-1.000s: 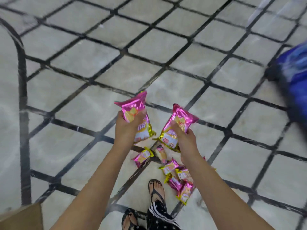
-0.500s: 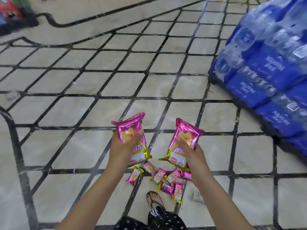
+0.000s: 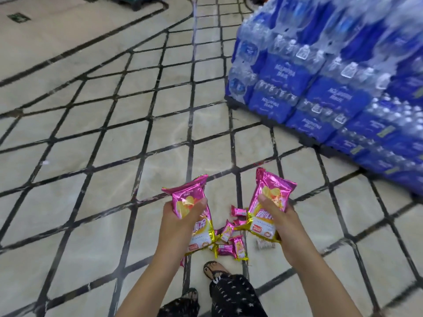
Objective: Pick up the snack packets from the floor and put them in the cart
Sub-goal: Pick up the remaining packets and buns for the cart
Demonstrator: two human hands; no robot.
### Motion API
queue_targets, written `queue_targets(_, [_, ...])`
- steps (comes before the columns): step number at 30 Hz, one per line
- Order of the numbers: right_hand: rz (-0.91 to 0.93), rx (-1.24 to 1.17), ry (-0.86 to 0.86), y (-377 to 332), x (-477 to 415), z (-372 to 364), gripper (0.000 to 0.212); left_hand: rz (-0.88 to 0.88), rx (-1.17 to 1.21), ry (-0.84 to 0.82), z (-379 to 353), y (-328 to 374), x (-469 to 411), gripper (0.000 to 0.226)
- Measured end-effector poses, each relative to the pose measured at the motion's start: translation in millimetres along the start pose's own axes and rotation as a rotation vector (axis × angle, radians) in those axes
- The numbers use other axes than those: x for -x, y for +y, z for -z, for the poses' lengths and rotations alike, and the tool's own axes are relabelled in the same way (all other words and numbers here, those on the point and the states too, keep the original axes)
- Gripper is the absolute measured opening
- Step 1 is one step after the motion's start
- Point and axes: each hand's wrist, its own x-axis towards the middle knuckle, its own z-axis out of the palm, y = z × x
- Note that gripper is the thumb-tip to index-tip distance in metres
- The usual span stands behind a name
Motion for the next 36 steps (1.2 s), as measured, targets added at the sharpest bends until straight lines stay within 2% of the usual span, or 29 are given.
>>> queue_targets(5, [-0.109, -0.079, 0.128, 45.2, 47.3, 12.8, 0.064, 0.047, -0.075, -0.167, 16.0, -10.0, 11.5, 0.047])
queue_targets(9, [-0.172, -0.174, 0.223, 76.1, 90.7, 33.8, 0.053, 0.018, -0.178, -0.292, 9.4, -9.1, 22.4, 0.037])
queue_targets(12, [-0.141, -0.229, 0.304, 90.6, 121.3, 56.6, 0.024, -0.02, -0.245, -0.4, -8.8, -6.8, 36.0, 0.041])
queue_targets(14, [-0.118, -0.275, 0.383, 99.6, 139.7, 75.1, 0.015, -0.042, -0.291, -0.475, -25.8, -9.8, 47.0, 0.039])
queue_targets(20, [-0.061, -0.405, 0.554, 134.9, 197.8, 129.9, 0.025, -0.103, -0.433, -0.744, -88.9, -27.9, 106.1, 0.041])
queue_targets(25, [-0.052, -0.521, 0.696, 189.2, 257.0, 186.1, 0.04, -0.14, -0.59, -0.931, -145.3, -66.1, 179.6, 0.029])
queue_targets(27, [-0.055, -0.555, 0.742, 211.6, 286.6, 210.2, 0.039, -0.155, -0.661, -1.019, -168.3, -85.9, 214.2, 0.026])
queue_targets(30, [-0.054, -0.601, 0.81, 244.5, 333.8, 248.5, 0.034, -0.176, -0.783, -1.101, -203.2, -116.6, 269.6, 0.045])
queue_targets(34, [-0.06, -0.65, 0.894, 288.8, 391.8, 297.2, 0.037, -0.178, -0.864, -1.193, -244.4, -161.4, 339.8, 0.042])
queue_targets(36, [-0.067, -0.674, 0.927, 307.4, 420.8, 318.5, 0.039, -0.192, -0.926, -1.231, -262.9, -183.8, 374.0, 0.06])
